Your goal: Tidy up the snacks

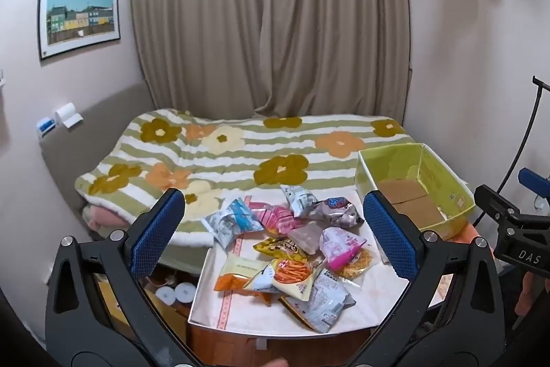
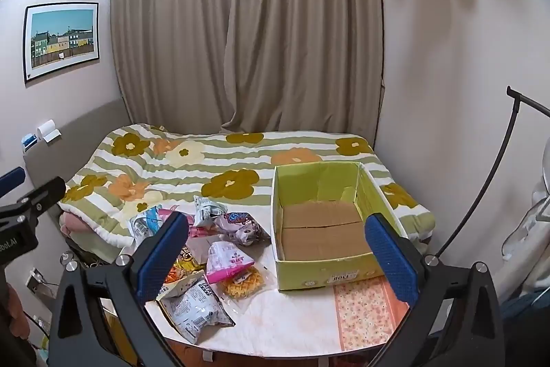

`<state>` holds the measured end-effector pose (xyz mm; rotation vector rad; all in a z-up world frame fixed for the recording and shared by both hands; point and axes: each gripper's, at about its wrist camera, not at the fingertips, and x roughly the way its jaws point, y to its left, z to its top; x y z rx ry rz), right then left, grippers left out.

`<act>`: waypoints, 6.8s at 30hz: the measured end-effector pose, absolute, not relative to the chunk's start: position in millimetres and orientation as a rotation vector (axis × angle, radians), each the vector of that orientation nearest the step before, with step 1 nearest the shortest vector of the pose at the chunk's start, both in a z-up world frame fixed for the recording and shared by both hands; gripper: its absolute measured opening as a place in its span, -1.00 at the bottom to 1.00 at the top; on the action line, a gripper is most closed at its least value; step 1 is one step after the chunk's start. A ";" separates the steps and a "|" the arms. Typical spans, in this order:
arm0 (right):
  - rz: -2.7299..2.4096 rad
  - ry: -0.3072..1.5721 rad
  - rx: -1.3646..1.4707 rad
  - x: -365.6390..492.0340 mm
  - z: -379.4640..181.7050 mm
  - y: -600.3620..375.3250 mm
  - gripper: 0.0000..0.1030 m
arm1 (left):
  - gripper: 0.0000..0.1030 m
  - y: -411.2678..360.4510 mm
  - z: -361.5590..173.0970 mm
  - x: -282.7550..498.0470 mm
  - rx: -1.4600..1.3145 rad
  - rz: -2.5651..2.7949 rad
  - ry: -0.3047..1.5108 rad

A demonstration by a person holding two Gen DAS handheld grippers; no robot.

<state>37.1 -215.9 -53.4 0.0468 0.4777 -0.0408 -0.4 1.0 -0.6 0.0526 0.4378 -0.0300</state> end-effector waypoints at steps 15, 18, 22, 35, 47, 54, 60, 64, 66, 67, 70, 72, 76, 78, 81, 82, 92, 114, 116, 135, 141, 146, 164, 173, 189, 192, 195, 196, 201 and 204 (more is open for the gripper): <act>-0.044 0.509 0.053 40.8 -55.6 -213.8 0.98 | 0.99 3.6 5.3 1.3 0.051 -0.041 0.465; -0.040 0.512 0.056 40.9 -57.6 -215.1 0.98 | 0.99 4.2 3.1 2.7 0.050 -0.043 0.470; -0.041 0.514 0.054 41.1 -56.6 -211.7 0.98 | 0.99 5.0 5.4 2.5 0.050 -0.047 0.473; -0.036 0.522 0.058 44.0 -57.0 -210.2 0.98 | 0.99 3.7 4.3 5.0 0.053 -0.046 0.477; -0.034 0.528 0.060 46.4 -57.9 -208.3 0.98 | 0.99 5.3 3.7 7.4 0.059 -0.049 0.477; -0.035 0.530 0.058 47.6 -58.8 -206.3 0.98 | 0.99 6.1 0.5 11.6 0.079 -0.048 0.465; -0.033 0.532 0.060 48.2 -58.7 -208.4 0.98 | 0.99 6.3 -2.4 15.8 0.075 -0.055 0.475; -0.034 0.534 0.060 48.7 -60.5 -206.6 0.98 | 0.99 6.5 -4.6 17.7 0.067 -0.062 0.484; -0.034 0.533 0.060 48.7 -60.4 -206.6 0.98 | 0.99 6.5 -5.1 18.6 0.059 -0.069 0.488; -0.033 0.534 0.059 49.0 -60.2 -206.6 0.98 | 0.99 6.7 -5.5 19.0 0.056 -0.072 0.491; -0.035 0.534 0.059 48.8 -61.1 -206.6 0.98 | 0.99 6.0 -7.0 19.8 0.054 -0.075 0.498; -0.033 0.535 0.059 49.0 -61.1 -206.6 0.98 | 0.99 5.0 -8.4 20.8 0.051 -0.077 0.502; -0.034 0.536 0.059 49.3 -60.7 -206.5 0.98 | 0.99 2.8 -9.5 20.9 0.051 -0.078 0.508; -0.034 0.537 0.060 49.3 -60.6 -206.6 0.98 | 0.99 3.0 -9.5 20.9 0.050 -0.080 0.508; -0.034 0.537 0.060 49.6 -60.2 -206.5 0.98 | 0.99 2.0 -10.3 20.9 0.050 -0.080 0.509; -0.035 0.537 0.060 49.8 -60.0 -206.4 0.98 | 0.99 2.4 -10.2 20.8 0.050 -0.081 0.510; -0.025 0.545 0.066 42.1 -68.7 -205.0 0.98 | 0.99 -2.5 -13.3 17.7 0.048 -0.074 0.518; 0.235 1.010 0.131 94.3 -193.5 -206.8 0.98 | 0.99 -9.8 -104.3 100.6 0.151 -0.138 0.925; 0.264 1.078 0.174 98.5 -216.2 -199.3 0.98 | 0.99 -12.6 -125.1 113.9 0.181 -0.174 0.988; 0.203 1.312 0.531 120.0 -308.9 -141.0 0.98 | 0.99 -9.0 -263.8 184.4 0.282 -0.409 1.371; 0.175 1.320 0.607 126.2 -316.9 -139.7 0.98 | 0.94 3.0 -267.1 194.6 0.225 -0.465 1.387; 0.157 1.319 0.638 128.9 -318.3 -132.2 0.98 | 0.64 9.8 -266.8 196.0 0.209 -0.515 1.367; 0.038 1.306 0.710 148.6 -325.6 -115.8 0.95 | 0.48 45.0 -232.3 196.3 0.127 -0.594 1.288; 0.040 1.305 0.718 151.3 -312.4 -103.5 0.26 | 0.48 66.1 -213.9 199.1 0.073 -0.578 1.240; 0.073 1.012 0.503 172.9 -173.3 -153.8 0.25 | 0.48 43.5 -117.4 218.0 -0.012 -0.547 1.010; 0.065 0.980 0.459 177.5 -156.6 -180.3 0.25 | 0.48 19.7 -104.7 221.1 -0.021 -0.539 0.978; 0.066 0.953 0.407 177.4 -143.4 -223.7 0.25 | 0.48 -12.2 -94.8 222.5 -0.031 -0.530 0.948; 0.067 0.948 0.388 177.4 -142.3 -236.6 0.25 | 0.48 -22.2 -93.1 223.1 -0.034 -0.526 0.942; 0.067 0.937 0.311 182.4 -135.6 -296.4 0.25 | 0.48 -88.3 -90.0 232.3 -0.063 -0.520 0.930; 0.054 0.936 0.281 191.6 -134.7 -329.2 0.25 | 0.48 -136.2 -91.3 240.3 -0.062 -0.511 0.930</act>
